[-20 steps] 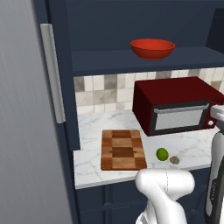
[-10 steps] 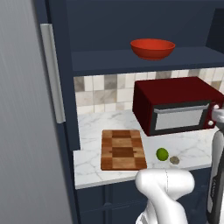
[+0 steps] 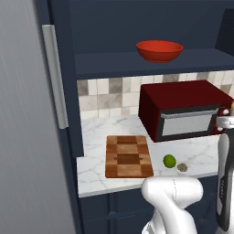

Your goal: Open the cabinet. Place the bowl and condiment on the counter. Then place the lime and garlic on the cutting board.

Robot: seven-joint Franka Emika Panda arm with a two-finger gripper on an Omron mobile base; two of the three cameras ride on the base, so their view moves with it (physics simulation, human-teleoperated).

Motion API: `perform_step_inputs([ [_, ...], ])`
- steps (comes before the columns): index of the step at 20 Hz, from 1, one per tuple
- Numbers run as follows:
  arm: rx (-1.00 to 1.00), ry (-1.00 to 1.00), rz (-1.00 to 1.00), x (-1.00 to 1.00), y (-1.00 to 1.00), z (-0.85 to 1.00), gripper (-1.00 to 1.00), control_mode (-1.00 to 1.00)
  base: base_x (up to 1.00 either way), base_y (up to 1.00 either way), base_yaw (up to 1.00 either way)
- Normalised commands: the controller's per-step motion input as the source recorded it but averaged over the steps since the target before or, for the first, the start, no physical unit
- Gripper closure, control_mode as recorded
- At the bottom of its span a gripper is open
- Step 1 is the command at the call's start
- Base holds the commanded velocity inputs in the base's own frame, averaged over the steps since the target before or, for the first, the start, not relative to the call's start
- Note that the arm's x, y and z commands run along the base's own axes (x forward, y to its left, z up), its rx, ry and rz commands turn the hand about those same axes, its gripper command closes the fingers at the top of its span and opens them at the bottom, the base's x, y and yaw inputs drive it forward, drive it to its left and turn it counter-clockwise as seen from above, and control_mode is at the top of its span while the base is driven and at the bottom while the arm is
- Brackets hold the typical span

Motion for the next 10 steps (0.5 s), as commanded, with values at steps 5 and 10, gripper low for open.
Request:
perform_step_inputs([
  [5,0.00,0.00,0.00,0.43,-0.02,-0.45,1.00,-1.00,0.00,0.00,0.00],
  [10,0.00,0.00,0.00,0.39,-0.11,-0.47,1.00,-1.00,0.00,0.00,0.00],
])
